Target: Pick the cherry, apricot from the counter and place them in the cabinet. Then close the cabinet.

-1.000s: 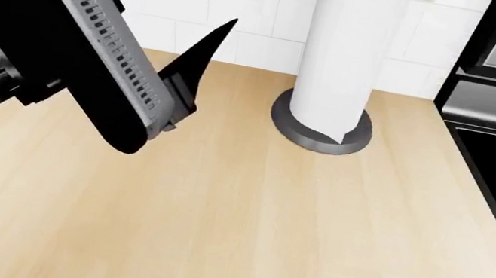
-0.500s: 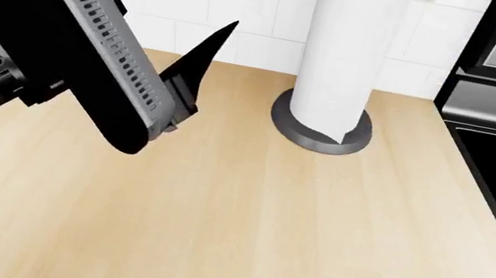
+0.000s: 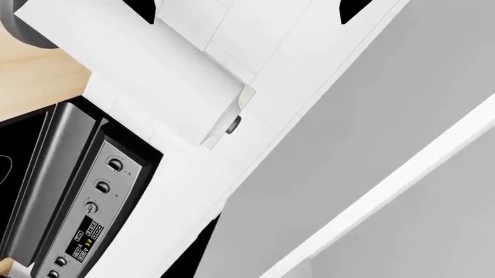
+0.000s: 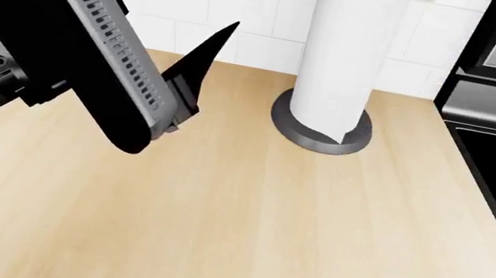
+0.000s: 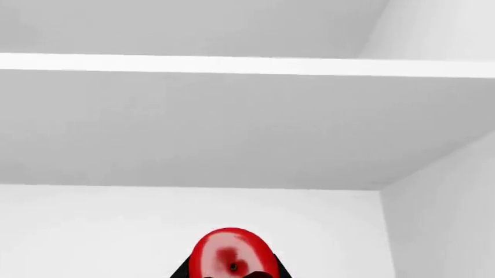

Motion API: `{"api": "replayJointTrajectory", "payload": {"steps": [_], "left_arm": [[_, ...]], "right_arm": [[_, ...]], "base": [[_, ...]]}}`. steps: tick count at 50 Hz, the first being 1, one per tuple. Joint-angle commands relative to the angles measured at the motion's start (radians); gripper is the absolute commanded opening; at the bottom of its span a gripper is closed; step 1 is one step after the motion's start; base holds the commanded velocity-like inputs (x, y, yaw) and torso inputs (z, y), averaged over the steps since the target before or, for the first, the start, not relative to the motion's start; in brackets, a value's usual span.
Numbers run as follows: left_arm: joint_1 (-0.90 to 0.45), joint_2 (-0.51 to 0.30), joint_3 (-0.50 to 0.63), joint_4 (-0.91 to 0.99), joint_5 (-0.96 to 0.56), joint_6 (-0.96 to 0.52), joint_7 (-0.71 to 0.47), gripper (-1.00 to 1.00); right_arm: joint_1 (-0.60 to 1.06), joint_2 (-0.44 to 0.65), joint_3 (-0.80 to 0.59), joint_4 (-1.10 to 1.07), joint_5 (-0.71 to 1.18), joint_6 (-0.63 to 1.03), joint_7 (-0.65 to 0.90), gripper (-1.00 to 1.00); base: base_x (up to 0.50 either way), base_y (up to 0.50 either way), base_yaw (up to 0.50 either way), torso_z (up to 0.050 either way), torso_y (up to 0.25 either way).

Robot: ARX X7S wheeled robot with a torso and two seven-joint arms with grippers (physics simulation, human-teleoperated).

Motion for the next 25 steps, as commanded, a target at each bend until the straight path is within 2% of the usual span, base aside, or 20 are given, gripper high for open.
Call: {"api": "replayJointTrajectory", "payload": {"steps": [1, 25], "left_arm": [[-0.002, 0.000, 0.002, -0.001, -0.001, -0.003, -0.003, 1.00], [0.008, -0.004, 0.001, -0.006, -0.001, 0.007, -0.010, 1.00]], "right_arm": [[0.132, -0.087, -0.012, 0.331, -0.049, -0.104, -0.115, -1.00], [0.172, -0.088, -0.152, 0.332, 0.060, 0.093, -0.148, -1.00]], "base": [[0.00, 0.00, 0.00, 0.000, 0.000], [0.00, 0.00, 0.00, 0.000, 0.000]]}}
